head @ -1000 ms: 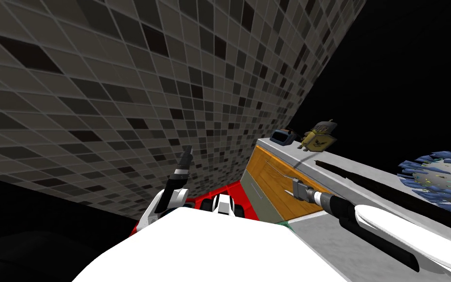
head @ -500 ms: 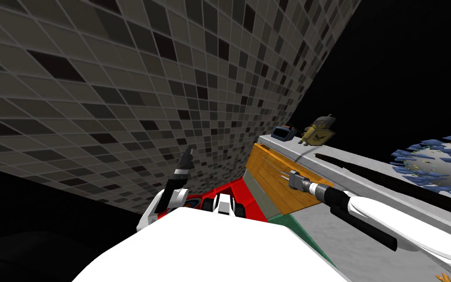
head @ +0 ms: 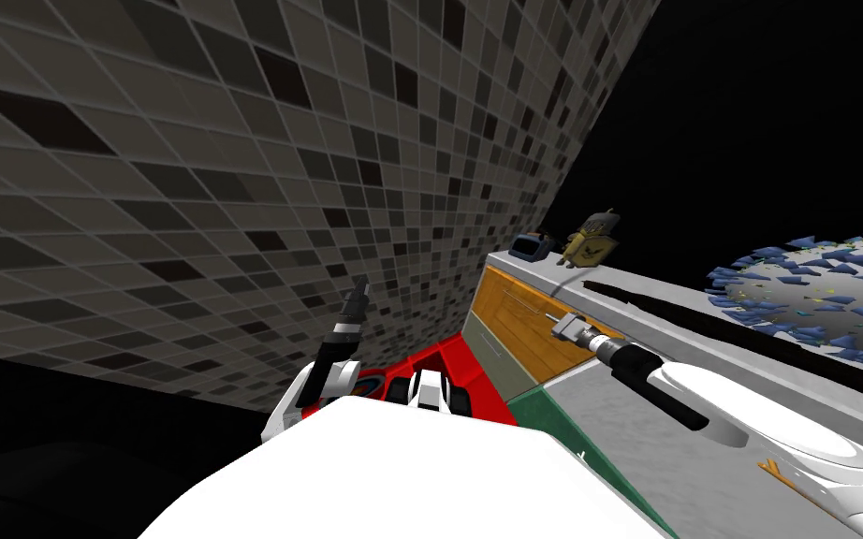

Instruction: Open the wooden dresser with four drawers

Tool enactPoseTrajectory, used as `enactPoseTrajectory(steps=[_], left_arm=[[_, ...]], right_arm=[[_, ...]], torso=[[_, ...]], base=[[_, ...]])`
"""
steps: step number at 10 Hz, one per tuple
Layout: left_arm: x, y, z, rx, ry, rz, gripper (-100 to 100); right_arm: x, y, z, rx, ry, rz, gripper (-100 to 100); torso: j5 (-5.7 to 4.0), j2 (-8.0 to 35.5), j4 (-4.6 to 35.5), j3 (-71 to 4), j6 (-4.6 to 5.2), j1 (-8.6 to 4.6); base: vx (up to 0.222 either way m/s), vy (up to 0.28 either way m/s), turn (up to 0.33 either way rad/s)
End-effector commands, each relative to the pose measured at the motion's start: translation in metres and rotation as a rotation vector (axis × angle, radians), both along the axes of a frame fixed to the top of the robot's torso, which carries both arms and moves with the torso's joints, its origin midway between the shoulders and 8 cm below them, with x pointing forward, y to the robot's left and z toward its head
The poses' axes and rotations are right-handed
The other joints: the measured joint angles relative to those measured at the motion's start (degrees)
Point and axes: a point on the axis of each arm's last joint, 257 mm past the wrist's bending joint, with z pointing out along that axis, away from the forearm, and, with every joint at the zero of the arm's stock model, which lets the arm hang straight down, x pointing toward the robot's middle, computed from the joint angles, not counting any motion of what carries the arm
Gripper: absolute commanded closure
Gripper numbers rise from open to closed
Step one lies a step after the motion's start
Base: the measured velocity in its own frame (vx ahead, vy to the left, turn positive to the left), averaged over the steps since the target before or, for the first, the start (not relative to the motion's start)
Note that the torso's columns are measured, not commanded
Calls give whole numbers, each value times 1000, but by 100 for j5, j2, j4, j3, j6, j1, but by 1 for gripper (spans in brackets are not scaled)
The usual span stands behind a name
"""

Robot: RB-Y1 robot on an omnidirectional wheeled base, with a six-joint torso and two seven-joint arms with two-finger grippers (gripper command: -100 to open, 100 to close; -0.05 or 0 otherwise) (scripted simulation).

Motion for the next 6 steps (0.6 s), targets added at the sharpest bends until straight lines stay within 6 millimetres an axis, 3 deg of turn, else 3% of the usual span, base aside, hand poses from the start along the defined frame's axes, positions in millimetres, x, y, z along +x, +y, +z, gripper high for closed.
enactPoseTrajectory(steps=[1,3,4,6], left_arm=[[0,0,0,0,0,0,0],[0,0,0,0,0,0,0],[0,0,0,0,0,0,0],[0,0,0,0,0,0,0]], right_arm=[[-2,-16,0,156,3,-85,100],[-2,-16,1,201,5,-99,100],[7,-32,0,317,-38,-196,100],[23,-41,12,468,-111,-277,100]], torso=[[-3,-17,-5,-12,15,-21],[-18,-8,-4,-6,21,-58],[-22,-4,-3,-2,18,-65],[-48,39,6,27,88,-142]], base=[[3,22,13],[5,11,-10],[-77,-8,-246],[-67,3,-83]])
